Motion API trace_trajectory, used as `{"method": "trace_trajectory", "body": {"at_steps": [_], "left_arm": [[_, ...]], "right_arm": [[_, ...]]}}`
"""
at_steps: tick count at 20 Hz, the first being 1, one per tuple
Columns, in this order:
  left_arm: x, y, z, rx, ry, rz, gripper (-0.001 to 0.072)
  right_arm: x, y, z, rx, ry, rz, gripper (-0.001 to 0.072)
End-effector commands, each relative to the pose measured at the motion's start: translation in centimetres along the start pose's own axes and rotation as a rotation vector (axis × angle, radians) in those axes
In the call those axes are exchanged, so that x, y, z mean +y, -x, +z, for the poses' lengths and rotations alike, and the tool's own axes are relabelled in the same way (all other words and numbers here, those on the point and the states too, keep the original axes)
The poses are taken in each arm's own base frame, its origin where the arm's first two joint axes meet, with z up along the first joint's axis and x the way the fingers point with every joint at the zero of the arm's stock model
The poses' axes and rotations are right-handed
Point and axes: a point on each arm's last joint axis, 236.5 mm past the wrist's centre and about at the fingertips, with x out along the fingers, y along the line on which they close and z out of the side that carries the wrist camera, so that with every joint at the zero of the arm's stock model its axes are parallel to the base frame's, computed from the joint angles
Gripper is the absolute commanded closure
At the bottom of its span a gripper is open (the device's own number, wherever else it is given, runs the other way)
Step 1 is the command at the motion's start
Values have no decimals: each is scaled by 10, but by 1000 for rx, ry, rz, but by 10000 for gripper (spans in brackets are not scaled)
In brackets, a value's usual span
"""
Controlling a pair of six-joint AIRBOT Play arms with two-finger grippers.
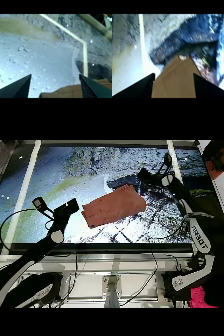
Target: Fold the clothes and pants, and hang the long-sleeved shirts on hangers.
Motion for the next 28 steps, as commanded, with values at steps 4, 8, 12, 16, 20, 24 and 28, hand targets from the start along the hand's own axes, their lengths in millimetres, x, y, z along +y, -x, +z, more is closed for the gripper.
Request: {"method": "trace_trajectory", "body": {"at_steps": [4,8,12,16,20,24,28], "left_arm": [[-69,55,41,-1,-56,-258,20],[-87,79,22,114,-124,-344,49],[-87,79,21,118,-124,-345,49],[-87,79,21,118,-124,-345,49],[-87,79,21,118,-124,-345,49],[-87,79,21,118,-124,-345,49],[-88,80,20,119,-124,-346,50]], "right_arm": [[-105,92,-86,705,-91,-27,174],[-110,91,-102,832,-261,157,92],[-107,72,-110,833,-230,175,39],[-97,56,-123,841,-177,148,29],[-89,35,-128,802,-135,105,27],[-95,21,-128,773,-147,67,23],[-98,13,-136,790,-195,62,23]]}}
